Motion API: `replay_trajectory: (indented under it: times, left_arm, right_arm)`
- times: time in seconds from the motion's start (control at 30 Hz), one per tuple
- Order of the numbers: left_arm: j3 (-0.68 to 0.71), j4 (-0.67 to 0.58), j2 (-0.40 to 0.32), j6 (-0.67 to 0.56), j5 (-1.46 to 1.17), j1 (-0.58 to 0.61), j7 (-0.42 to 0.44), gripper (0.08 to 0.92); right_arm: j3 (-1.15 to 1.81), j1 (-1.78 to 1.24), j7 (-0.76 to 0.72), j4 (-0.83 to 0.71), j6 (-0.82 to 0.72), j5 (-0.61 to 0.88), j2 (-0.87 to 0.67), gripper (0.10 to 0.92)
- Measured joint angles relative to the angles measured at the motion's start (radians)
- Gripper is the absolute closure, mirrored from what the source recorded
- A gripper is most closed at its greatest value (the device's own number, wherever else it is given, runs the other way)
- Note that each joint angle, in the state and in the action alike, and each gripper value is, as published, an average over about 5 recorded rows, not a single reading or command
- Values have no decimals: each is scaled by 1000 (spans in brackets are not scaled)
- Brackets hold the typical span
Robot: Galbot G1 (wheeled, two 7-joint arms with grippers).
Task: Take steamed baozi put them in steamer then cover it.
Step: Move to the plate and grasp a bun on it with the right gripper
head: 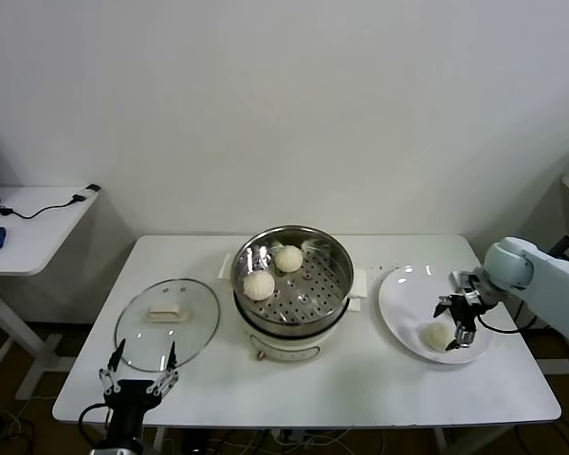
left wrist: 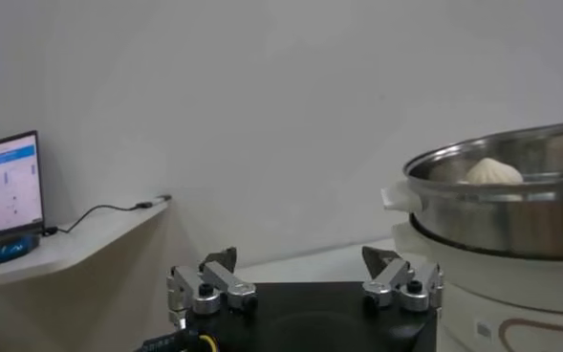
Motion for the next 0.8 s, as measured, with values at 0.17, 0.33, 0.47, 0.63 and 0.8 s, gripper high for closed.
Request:
replay_trajectory:
  times: [0.17, 0.33, 0.47, 0.63, 0.8]
  left_arm:
    - [-1, 7, -2, -1, 0, -2, -2, 177]
    - [-1, 11, -3, -1, 0, -3, -2, 177]
    - [-2, 11, -3, -1, -1, -3, -3, 177]
    - [-3, 11, -3, -1, -1, -2, -4, 177]
    - [-4, 9, -3, -1, -1, 0, -5, 177]
  right_arm:
    - [20, -20, -4, -37, 8, -26, 25, 203]
    - [25, -28, -13, -65, 13, -42, 47, 213]
    - [24, -27, -20, -80, 19, -48, 58, 266]
    - [19, -19, -29, -93, 28, -50, 65, 310]
    - [6, 2, -42, -103, 47, -45, 70, 336]
